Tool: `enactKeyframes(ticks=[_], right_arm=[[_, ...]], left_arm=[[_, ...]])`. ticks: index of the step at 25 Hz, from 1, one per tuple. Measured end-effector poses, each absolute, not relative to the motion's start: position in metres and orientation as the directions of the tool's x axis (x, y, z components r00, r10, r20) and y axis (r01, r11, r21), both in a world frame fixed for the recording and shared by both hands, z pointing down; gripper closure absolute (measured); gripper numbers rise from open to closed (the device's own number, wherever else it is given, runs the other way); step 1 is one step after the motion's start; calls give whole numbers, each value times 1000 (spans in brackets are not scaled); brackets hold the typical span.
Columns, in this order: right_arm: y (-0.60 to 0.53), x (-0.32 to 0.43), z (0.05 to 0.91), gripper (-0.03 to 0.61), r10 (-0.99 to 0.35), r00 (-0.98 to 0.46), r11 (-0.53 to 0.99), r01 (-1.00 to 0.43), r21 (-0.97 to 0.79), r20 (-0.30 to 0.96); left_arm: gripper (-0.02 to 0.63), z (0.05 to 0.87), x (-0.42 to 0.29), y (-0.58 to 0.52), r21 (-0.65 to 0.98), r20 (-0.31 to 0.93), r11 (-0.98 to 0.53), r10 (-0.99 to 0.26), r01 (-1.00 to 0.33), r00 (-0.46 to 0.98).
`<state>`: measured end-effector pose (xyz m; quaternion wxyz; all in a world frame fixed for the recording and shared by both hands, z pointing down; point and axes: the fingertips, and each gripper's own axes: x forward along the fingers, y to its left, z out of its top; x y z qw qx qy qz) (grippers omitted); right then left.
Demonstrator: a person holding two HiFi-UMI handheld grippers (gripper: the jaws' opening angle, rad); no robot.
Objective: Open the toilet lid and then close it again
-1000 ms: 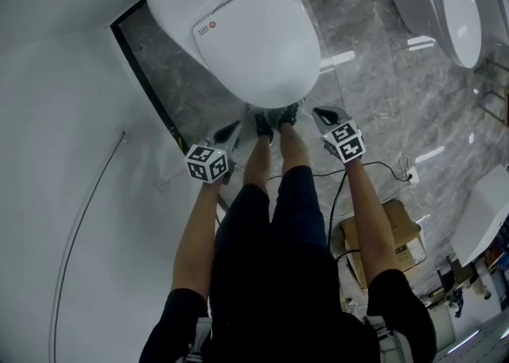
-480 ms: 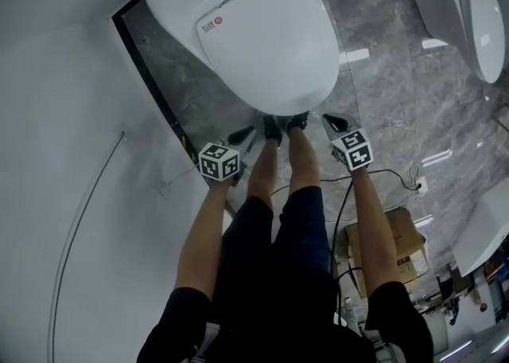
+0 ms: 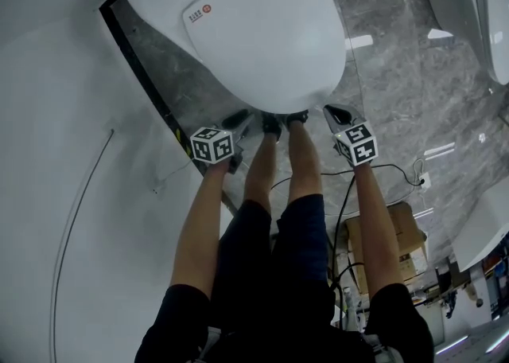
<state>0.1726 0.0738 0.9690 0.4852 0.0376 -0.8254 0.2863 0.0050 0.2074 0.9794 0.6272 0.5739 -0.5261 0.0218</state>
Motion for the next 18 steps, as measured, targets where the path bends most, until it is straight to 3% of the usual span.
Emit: enactKeyframes(ticks=[12, 18], right_arm=[[72, 197, 986, 575, 230, -513, 809, -371, -455, 827], [61, 200, 983, 575, 221, -521, 803, -383, -457, 825]], left_arm=[[494, 987, 8, 187, 779, 604, 443, -720, -444, 341], [527, 986, 6, 190, 786, 598, 463, -739, -411, 311]])
